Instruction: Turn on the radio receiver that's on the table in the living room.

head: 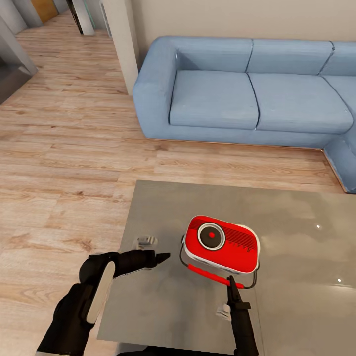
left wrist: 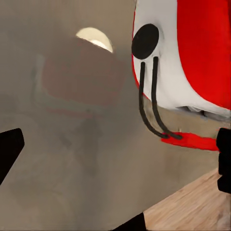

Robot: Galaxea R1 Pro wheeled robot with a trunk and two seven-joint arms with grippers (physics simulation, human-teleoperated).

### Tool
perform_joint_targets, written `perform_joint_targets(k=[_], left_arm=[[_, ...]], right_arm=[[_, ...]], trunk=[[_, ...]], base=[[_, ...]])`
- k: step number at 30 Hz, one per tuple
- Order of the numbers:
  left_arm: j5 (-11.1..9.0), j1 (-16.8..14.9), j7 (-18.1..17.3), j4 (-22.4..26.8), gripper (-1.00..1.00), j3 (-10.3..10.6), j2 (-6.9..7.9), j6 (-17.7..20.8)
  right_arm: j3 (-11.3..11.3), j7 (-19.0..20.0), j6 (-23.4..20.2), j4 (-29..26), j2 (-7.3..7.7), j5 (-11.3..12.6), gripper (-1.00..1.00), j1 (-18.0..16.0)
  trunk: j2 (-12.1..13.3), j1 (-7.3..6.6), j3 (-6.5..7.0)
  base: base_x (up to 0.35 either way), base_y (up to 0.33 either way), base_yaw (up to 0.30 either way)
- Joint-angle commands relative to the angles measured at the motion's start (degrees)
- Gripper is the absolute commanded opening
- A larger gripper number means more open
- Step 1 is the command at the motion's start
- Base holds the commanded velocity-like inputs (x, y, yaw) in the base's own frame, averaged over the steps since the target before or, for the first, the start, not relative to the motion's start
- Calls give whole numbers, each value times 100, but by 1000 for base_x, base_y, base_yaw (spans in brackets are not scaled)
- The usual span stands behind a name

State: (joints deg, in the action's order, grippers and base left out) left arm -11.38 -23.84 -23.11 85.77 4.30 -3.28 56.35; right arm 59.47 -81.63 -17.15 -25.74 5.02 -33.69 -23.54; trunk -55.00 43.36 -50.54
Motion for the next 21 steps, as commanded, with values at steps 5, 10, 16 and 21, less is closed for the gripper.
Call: perform_joint_targets(k=[5,10,16,21], left_arm=[[1,-281,-2,1,100,1,-272,250],[-4,-446,-3,2,100,1,-411,324],[-35,-623,-6,2,100,1,-479,350],[-154,-782,-6,-4,100,1,-535,357]], right_arm=[[9,5,-115,35,-2,-11,-100,-1],[9,10,-576,63,-21,-150,-100,-1],[-15,130,-814,67,-5,-487,-100,-1],[-22,361,-846,69,43,-557,-100,-1]], trunk=[[0,0,0],[0,0,0],[0,0,0],[0,0,0]], base=[[0,0,0],[0,0,0],[0,0,0],[0,0,0]])
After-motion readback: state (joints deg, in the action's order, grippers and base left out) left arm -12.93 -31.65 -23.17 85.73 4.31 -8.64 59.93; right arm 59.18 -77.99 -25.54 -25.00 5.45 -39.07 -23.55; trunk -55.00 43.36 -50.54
